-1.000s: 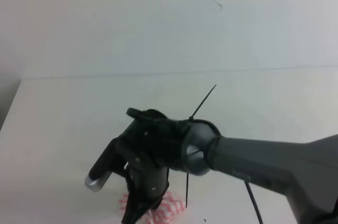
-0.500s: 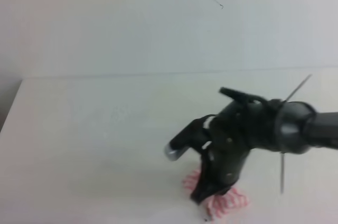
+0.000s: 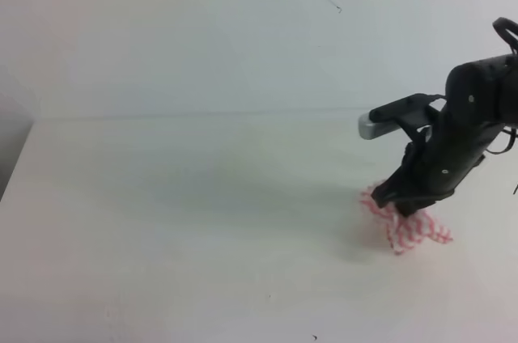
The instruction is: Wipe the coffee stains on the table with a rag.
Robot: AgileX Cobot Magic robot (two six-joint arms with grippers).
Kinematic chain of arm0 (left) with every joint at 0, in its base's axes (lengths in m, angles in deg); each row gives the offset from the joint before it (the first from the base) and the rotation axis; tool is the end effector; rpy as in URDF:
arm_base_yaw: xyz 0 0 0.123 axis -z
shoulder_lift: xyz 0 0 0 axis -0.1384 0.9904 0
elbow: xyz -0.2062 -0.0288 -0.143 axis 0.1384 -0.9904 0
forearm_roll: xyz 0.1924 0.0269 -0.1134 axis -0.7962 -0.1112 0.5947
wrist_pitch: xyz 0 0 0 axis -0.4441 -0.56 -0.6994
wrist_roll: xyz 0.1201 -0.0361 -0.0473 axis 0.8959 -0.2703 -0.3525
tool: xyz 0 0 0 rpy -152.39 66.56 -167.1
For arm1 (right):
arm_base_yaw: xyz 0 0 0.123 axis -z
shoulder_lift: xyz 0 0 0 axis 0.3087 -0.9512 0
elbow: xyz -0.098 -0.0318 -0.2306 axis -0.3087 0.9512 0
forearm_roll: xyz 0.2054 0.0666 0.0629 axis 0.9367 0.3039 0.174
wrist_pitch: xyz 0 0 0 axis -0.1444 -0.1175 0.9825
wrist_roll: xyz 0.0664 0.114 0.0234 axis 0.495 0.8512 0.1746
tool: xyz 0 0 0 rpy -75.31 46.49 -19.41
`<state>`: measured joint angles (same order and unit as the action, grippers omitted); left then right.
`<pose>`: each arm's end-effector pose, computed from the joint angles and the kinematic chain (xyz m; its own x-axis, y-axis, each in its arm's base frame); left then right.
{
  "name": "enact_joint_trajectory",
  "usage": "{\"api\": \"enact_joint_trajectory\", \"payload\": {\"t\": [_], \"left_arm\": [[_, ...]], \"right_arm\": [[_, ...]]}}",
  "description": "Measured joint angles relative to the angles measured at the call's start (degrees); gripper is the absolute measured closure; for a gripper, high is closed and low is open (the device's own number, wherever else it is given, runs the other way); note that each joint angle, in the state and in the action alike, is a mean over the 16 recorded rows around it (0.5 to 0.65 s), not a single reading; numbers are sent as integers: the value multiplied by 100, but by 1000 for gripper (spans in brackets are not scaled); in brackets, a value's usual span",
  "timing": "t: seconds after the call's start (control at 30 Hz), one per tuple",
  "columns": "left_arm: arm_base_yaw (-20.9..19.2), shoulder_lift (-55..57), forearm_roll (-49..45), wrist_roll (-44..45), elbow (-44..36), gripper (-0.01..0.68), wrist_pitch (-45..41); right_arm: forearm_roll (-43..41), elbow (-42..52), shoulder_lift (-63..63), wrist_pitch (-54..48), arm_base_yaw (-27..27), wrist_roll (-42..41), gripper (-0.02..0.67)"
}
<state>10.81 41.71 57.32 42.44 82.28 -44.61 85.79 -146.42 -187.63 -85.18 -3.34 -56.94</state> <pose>0.1009 -0.0027 0.1630 -0.2383 -0.2355 -0.9422 -0.0262 0.9714 -0.2361 0.3456 0.1342 0.1134 -0.8579 -0.4467 -0.2538 -0.4544 0.8903 -0.0309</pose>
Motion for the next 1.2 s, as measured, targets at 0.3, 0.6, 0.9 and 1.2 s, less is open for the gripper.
{"api": "enact_joint_trajectory", "payload": {"t": [0.3,0.6,0.9,1.2], "left_arm": [[0,0,0,0,0,672,0],[0,10,0,0,16,673,-6],[0,0,1,0,0,672,0],[0,0,3,0,0,672,0]], "right_arm": [[717,-258,-129,-158,-69,-451,501],[708,-258,52,-254,-85,-447,285],[384,-248,1648,-379,-85,-509,423],[225,419,4394,39,-85,-509,622]]}}
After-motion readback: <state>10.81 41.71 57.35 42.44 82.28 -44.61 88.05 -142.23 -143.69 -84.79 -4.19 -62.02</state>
